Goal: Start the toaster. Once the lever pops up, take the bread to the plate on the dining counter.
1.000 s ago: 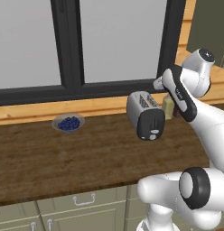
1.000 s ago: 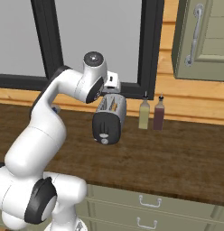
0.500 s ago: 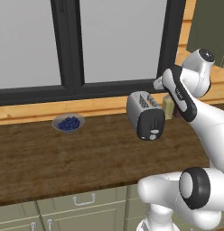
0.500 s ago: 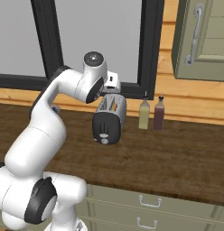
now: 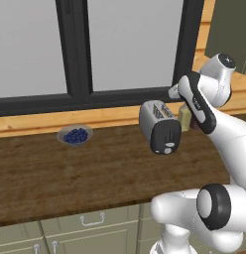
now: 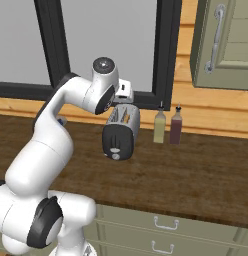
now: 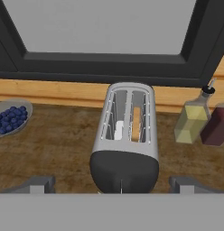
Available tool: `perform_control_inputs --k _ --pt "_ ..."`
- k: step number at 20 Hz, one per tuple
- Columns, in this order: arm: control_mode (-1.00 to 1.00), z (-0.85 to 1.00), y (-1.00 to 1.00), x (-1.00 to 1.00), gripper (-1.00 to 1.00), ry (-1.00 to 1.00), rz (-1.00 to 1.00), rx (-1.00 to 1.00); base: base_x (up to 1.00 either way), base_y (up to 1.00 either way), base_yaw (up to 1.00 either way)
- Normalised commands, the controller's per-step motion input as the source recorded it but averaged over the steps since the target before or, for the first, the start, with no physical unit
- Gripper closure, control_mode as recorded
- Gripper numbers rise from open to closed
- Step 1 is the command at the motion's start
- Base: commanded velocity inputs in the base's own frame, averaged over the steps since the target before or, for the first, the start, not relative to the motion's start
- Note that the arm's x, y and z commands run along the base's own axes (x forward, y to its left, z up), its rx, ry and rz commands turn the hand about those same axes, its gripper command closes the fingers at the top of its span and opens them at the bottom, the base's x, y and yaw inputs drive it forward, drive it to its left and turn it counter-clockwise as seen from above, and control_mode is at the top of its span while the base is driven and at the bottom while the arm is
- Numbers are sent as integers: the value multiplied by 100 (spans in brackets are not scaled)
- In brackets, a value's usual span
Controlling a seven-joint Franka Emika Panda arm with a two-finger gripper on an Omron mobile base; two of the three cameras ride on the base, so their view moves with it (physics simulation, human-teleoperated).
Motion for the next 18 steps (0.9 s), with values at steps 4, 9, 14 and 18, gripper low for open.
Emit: perform_control_inputs --k 4,9,14,18 --pt "-100 0 0 0 -100 0 0 0 0 0 0" --pt "-100 0 0 0 -100 0 0 0 0 0 0" --pt "-100 0 0 0 -100 0 0 0 0 0 0" --pt "-100 0 0 0 -100 0 0 0 0 0 0"
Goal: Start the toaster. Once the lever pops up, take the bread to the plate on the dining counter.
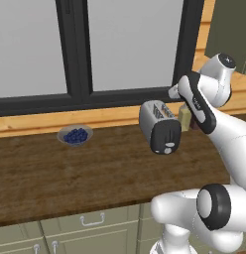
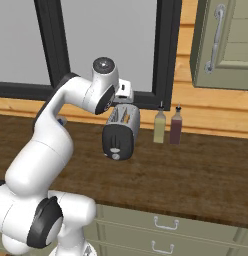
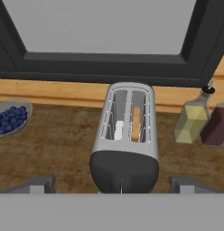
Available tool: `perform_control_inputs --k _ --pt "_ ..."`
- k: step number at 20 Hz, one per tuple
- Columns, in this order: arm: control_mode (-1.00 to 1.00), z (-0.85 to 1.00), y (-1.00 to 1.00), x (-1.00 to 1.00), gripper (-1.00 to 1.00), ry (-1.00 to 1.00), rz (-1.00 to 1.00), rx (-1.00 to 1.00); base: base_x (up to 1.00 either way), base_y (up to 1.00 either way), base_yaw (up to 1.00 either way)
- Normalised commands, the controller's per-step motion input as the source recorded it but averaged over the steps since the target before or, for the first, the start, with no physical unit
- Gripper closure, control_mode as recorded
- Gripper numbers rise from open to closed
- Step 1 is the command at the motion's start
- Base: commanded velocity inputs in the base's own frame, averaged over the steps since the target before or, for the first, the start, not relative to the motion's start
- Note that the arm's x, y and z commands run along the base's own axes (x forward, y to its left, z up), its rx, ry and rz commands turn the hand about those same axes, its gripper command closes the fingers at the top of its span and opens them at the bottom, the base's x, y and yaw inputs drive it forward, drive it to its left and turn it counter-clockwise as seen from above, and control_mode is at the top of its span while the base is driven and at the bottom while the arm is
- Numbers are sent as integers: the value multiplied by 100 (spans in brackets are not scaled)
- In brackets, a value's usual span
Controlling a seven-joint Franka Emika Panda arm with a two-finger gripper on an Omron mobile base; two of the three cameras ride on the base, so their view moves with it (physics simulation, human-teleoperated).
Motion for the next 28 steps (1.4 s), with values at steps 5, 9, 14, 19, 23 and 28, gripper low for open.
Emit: perform_control_inputs --k 5,9,14,19,23,28 --pt "-100 0 0 0 -100 0 0 0 0 0 0" --pt "-100 0 0 0 -100 0 0 0 0 0 0" --pt "-100 0 0 0 -100 0 0 0 0 0 0" --pt "-100 0 0 0 -100 0 0 0 0 0 0" --pt "-100 0 0 0 -100 0 0 0 0 0 0" --pt "-100 0 0 0 -100 0 0 0 0 0 0"
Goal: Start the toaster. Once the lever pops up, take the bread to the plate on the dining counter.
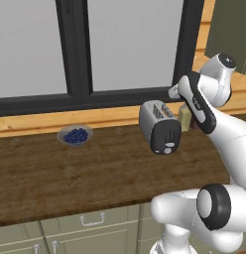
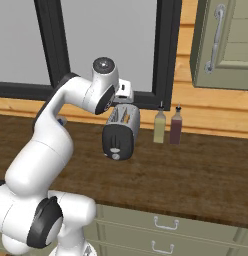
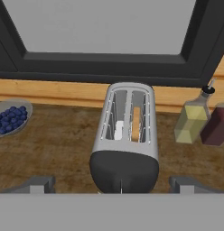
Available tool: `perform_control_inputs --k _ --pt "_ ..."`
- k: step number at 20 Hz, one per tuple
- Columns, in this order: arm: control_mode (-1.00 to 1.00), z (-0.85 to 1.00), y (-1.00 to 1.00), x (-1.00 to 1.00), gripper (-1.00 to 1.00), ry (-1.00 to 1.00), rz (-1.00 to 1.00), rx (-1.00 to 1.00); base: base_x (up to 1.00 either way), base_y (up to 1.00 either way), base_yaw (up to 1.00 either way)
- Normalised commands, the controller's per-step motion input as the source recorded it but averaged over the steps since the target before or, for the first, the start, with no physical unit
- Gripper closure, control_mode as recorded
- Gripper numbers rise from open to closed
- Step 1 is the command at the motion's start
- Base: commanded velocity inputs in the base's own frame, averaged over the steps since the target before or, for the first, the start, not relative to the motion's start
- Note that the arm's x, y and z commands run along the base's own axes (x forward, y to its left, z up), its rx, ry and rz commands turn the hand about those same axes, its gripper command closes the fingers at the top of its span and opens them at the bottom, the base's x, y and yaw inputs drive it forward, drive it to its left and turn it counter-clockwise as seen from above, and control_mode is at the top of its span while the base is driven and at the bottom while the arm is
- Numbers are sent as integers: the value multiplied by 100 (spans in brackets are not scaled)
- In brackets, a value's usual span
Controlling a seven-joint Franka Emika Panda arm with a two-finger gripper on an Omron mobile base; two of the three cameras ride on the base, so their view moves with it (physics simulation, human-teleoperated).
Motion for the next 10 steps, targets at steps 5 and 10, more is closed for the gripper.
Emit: perform_control_inputs --k 5,10 --pt "-100 0 0 0 -100 0 0 0 0 0 0" --pt "-100 0 0 0 -100 0 0 0 0 0 0"
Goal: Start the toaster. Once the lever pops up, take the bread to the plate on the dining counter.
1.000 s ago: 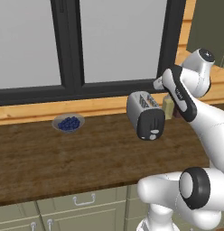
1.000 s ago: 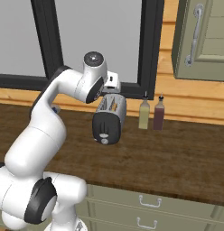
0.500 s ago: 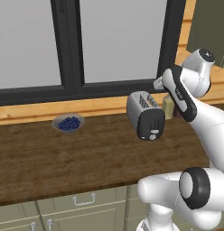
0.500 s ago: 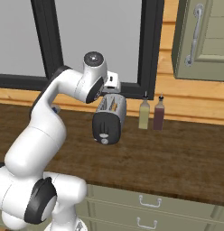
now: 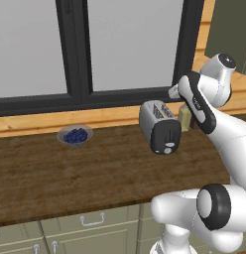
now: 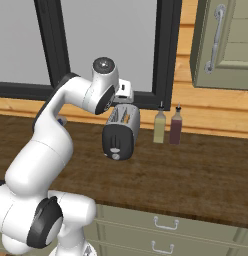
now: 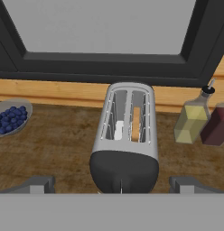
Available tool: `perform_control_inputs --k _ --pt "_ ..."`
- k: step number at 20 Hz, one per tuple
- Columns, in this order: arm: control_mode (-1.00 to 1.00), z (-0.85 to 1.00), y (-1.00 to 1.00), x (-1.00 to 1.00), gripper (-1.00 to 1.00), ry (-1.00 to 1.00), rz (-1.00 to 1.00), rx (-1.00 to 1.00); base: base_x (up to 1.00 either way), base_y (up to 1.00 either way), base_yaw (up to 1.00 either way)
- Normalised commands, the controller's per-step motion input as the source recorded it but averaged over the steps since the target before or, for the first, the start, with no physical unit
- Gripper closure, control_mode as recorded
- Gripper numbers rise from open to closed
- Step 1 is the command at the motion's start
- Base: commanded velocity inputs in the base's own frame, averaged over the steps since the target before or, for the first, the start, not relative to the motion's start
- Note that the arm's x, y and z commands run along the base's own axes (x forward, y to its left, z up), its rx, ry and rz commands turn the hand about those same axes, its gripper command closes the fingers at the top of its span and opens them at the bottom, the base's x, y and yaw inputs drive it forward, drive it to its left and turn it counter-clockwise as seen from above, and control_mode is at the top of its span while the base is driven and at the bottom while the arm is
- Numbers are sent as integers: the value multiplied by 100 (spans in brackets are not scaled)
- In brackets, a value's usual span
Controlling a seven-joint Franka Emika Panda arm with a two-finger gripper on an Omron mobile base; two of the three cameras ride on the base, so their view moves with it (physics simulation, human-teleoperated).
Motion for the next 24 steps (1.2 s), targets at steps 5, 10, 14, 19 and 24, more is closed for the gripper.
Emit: perform_control_inputs --k 5,10,14,19,24 --pt "-100 0 0 0 -100 0 0 0 0 0 0" --pt "-100 0 0 0 -100 0 0 0 0 0 0" --pt "-100 0 0 0 -100 0 0 0 0 0 0" --pt "-100 0 0 0 -100 0 0 0 0 0 0" --pt "-100 0 0 0 -100 0 0 0 0 0 0"
